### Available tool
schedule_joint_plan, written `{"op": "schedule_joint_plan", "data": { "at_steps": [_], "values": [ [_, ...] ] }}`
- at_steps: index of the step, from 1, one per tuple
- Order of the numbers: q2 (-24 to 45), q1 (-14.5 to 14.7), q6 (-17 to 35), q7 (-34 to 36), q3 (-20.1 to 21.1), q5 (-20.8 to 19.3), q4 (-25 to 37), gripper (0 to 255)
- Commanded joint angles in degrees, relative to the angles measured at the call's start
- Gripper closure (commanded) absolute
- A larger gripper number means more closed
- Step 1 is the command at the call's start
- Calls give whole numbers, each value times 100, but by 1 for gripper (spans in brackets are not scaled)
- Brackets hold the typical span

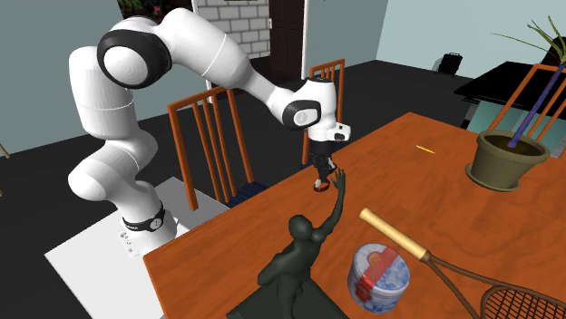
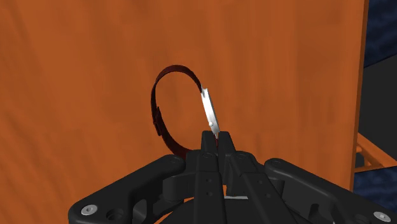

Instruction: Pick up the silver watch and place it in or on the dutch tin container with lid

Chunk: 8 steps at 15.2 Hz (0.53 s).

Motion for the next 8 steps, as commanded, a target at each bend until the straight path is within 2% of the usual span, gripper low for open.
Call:
{"op": "schedule_joint_plan", "data": {
  "at_steps": [1, 8],
  "values": [
    [0, 0, 0, 0, 0, 0, 0, 255],
    [-215, -36, -323, -125, 51, 160, 134, 255]
  ]
}}
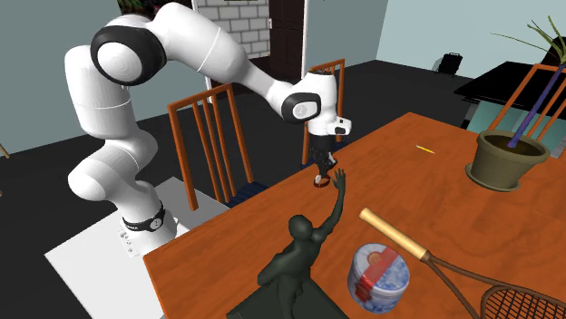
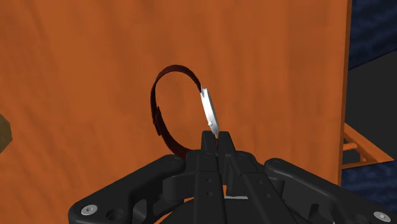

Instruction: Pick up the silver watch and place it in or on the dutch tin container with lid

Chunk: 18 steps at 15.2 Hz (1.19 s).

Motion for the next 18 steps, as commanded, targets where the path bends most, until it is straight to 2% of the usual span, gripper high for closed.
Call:
{"op": "schedule_joint_plan", "data": {
  "at_steps": [1, 18],
  "values": [
    [-60, -5, -150, -41, 17, 52, 96, 255],
    [-573, -61, -1324, -349, 91, 420, 822, 255]
  ]
}}
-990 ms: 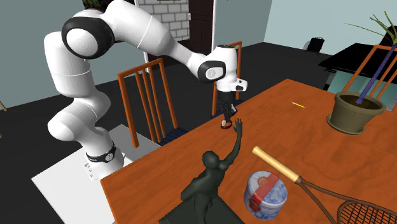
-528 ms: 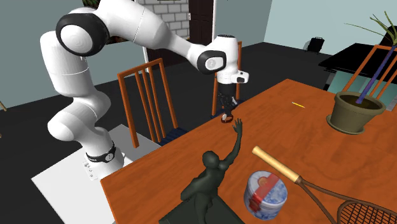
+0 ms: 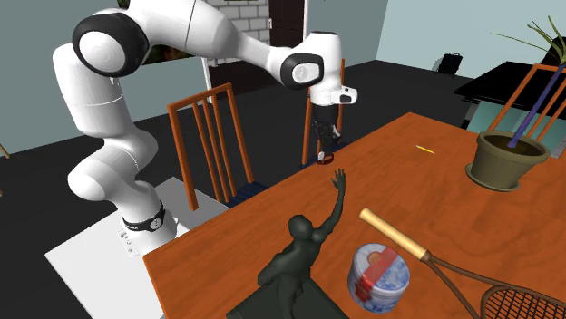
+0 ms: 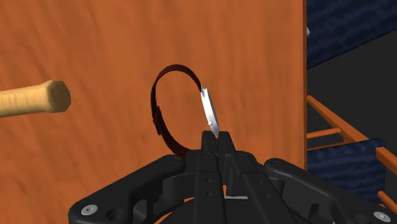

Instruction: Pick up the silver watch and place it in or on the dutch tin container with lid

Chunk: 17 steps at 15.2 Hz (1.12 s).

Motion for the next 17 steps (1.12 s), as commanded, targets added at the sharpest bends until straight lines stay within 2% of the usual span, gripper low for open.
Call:
{"op": "schedule_joint_plan", "data": {
  "at_steps": [1, 10, 17],
  "values": [
    [-41, -1, -140, -24, 5, 29, 101, 255],
    [-158, -4, -782, -117, 17, 116, 642, 255],
    [-39, -494, -810, -1036, -373, 205, 857, 255]
  ]
}}
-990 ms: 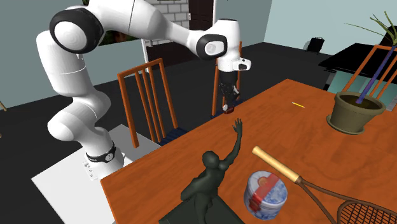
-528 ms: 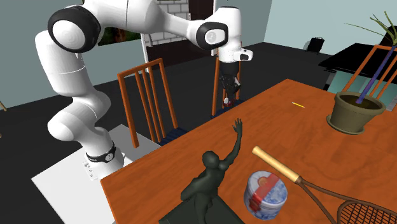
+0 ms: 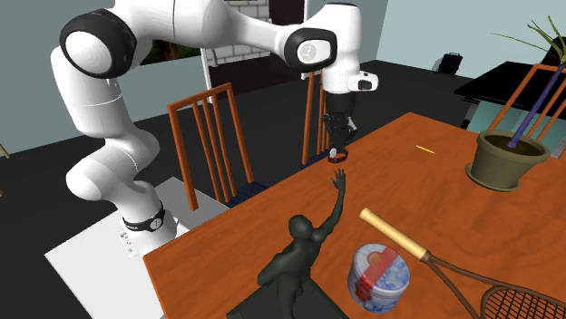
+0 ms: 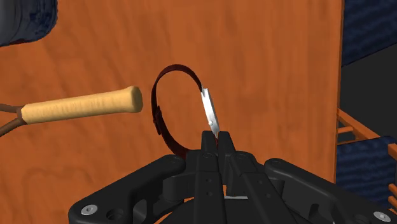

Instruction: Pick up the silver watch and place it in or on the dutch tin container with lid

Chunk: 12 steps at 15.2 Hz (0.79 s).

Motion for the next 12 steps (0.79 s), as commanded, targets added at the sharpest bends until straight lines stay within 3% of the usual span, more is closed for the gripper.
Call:
{"op": "schedule_joint_plan", "data": {
  "at_steps": [1, 12],
  "values": [
    [45, -139, 0, -267, -107, 23, 62, 255],
    [843, -820, -320, -1539, -618, 34, 1231, 255]
  ]
}}
